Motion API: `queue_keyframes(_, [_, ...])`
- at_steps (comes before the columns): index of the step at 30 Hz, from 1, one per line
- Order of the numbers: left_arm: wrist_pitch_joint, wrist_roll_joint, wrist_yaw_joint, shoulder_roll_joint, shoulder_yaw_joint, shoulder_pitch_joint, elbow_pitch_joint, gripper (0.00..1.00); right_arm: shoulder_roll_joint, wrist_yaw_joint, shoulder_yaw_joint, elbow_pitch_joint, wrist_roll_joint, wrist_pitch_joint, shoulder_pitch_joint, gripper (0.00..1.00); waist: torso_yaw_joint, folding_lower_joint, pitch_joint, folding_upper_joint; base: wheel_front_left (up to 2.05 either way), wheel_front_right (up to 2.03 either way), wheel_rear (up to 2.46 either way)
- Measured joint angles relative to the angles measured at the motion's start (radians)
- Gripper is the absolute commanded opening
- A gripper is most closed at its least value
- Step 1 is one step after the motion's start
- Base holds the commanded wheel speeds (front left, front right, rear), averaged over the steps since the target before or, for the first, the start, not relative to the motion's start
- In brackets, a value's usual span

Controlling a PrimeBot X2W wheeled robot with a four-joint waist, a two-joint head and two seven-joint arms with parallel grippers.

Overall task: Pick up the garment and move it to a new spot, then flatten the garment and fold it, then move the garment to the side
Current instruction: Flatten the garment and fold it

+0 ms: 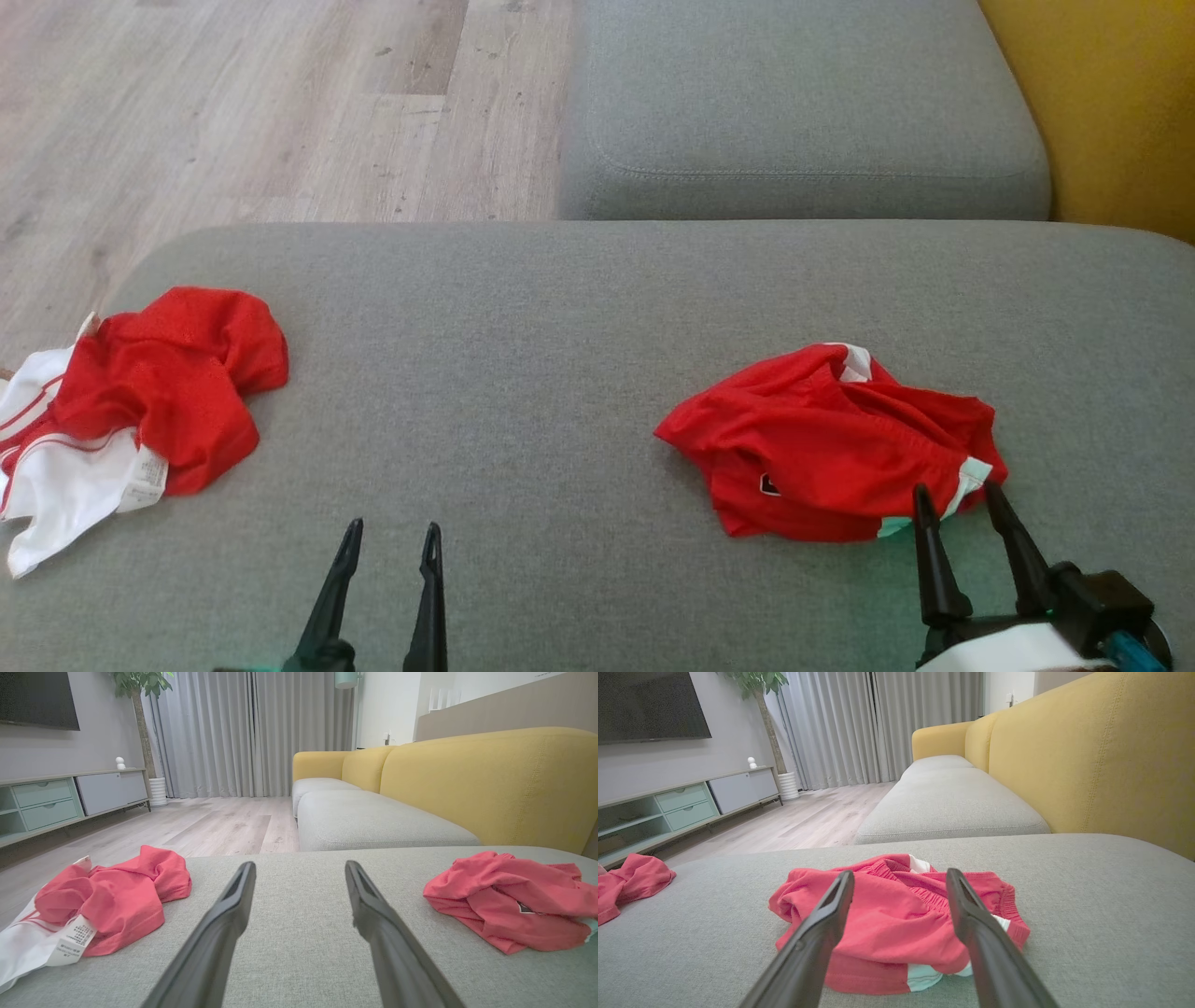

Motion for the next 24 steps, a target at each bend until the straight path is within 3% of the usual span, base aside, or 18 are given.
queue_keyframes(24, [0.0,0.017,-0.002,-0.001,-0.006,-0.011,0.006,1.0,0.0,0.0,0.02,0.001,0.008,0.0,0.0,1.0,-0.044,0.0,0.014,0.0,0.0,0.0,0.0])
